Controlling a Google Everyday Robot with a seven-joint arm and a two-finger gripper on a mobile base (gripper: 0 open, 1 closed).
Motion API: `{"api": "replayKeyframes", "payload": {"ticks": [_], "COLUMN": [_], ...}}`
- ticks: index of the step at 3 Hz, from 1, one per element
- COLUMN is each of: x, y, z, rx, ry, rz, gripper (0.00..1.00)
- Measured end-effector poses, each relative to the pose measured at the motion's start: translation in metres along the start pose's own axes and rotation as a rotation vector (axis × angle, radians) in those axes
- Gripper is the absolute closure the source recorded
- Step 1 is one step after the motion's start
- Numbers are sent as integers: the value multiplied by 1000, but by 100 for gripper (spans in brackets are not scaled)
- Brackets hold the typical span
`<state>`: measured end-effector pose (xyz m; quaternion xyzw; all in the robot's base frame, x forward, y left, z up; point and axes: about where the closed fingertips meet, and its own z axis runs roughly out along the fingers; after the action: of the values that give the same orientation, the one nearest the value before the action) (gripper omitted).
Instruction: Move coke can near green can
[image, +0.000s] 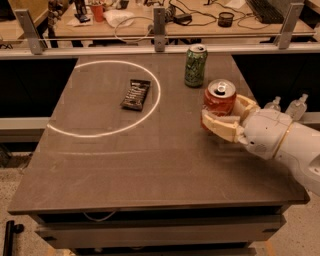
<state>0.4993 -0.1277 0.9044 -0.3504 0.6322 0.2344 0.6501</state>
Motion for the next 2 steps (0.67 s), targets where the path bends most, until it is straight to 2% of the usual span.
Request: {"api": "replayKeyframes", "payload": {"ticks": [1, 2], "x": [-1, 4], "y": [-52, -96], "z": [-23, -43], "rx": [148, 251], "ry": [50, 99], "rz": [-3, 23], "gripper": [100, 100]}}
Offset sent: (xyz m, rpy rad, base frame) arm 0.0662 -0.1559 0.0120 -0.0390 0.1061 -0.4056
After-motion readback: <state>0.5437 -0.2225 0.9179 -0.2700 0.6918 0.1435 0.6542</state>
